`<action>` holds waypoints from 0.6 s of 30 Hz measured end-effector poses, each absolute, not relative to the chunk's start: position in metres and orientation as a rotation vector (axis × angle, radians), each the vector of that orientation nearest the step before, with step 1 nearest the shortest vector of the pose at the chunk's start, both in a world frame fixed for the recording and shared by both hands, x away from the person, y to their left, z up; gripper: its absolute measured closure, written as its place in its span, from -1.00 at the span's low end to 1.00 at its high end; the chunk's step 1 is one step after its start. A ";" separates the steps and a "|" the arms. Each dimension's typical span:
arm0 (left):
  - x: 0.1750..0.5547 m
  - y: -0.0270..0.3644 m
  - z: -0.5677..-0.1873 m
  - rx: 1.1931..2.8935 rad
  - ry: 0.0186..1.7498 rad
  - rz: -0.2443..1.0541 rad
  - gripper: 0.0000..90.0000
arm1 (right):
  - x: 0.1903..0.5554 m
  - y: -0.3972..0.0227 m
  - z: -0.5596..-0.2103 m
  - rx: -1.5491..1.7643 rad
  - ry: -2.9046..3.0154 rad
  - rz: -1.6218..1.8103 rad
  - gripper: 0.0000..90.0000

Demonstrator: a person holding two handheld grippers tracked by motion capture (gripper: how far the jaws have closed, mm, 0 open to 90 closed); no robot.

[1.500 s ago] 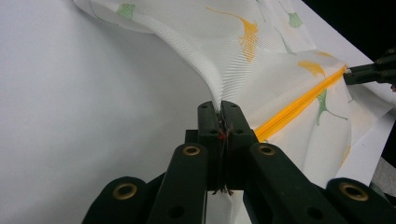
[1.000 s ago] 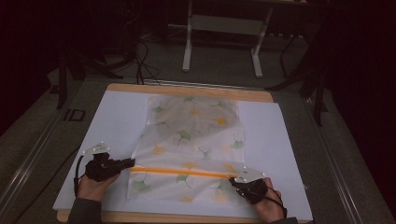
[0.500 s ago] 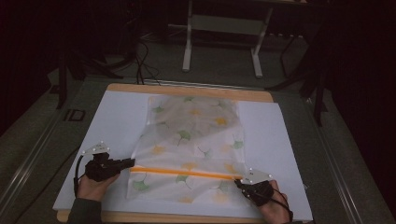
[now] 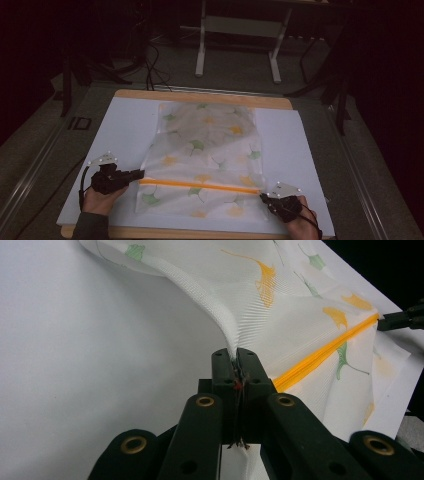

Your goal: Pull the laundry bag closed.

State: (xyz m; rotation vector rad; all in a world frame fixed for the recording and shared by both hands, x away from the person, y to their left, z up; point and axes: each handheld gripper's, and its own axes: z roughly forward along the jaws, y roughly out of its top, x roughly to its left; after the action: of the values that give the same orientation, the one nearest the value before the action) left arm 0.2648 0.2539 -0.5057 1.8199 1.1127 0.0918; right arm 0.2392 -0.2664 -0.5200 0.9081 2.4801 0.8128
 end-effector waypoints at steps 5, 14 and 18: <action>0.265 0.253 -0.506 1.827 1.108 0.091 0.97 | 0.240 -0.270 -0.520 0.923 2.476 0.816 1.00; 0.264 0.252 -0.506 1.844 1.112 0.106 0.97 | 0.240 -0.269 -0.522 0.925 2.474 0.839 0.93; 0.264 0.251 -0.507 1.853 1.113 0.108 0.95 | 0.240 -0.270 -0.521 0.941 2.464 0.890 0.58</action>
State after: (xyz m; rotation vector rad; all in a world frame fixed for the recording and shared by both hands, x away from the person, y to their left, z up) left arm 0.2638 0.2515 -0.5071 1.8529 1.1127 0.1078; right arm 0.2403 -0.2698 -0.5208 0.9412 2.4645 0.8903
